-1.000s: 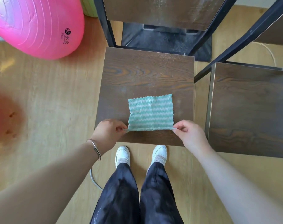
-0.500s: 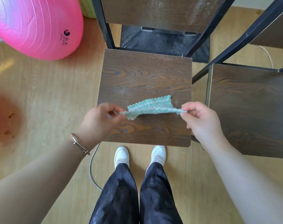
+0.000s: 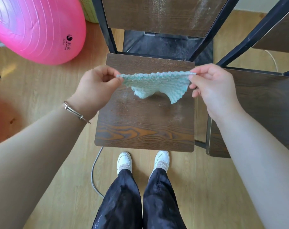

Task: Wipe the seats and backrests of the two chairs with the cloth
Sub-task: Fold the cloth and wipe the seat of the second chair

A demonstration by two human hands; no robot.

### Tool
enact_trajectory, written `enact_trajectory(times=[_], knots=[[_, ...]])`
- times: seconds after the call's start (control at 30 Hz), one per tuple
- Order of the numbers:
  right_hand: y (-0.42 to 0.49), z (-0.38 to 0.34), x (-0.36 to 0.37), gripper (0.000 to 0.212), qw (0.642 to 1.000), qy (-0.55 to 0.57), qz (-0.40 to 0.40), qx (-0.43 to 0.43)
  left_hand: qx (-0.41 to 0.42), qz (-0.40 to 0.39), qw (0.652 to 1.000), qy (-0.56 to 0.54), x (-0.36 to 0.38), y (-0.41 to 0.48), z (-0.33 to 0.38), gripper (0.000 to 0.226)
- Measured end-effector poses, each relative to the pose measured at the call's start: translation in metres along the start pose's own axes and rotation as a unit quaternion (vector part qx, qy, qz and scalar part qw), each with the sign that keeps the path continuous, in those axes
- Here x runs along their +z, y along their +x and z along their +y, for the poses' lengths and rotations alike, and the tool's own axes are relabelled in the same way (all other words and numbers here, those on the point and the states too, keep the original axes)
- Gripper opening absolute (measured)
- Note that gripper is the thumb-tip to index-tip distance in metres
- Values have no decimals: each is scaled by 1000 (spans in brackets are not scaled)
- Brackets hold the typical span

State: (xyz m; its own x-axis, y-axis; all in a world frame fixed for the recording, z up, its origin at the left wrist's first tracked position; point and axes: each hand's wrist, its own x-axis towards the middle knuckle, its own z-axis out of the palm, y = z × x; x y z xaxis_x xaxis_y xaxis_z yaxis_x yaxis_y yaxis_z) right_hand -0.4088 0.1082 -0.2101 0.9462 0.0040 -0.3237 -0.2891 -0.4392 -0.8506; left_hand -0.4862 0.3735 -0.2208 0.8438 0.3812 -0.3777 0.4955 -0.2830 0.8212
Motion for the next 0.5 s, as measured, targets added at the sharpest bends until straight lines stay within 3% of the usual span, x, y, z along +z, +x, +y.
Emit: enact_trajectory(times=[0.5], knots=[[-19,4,-9,11,999,3,-28,18,-16,-28,999,-14,-4,-26,0,7]])
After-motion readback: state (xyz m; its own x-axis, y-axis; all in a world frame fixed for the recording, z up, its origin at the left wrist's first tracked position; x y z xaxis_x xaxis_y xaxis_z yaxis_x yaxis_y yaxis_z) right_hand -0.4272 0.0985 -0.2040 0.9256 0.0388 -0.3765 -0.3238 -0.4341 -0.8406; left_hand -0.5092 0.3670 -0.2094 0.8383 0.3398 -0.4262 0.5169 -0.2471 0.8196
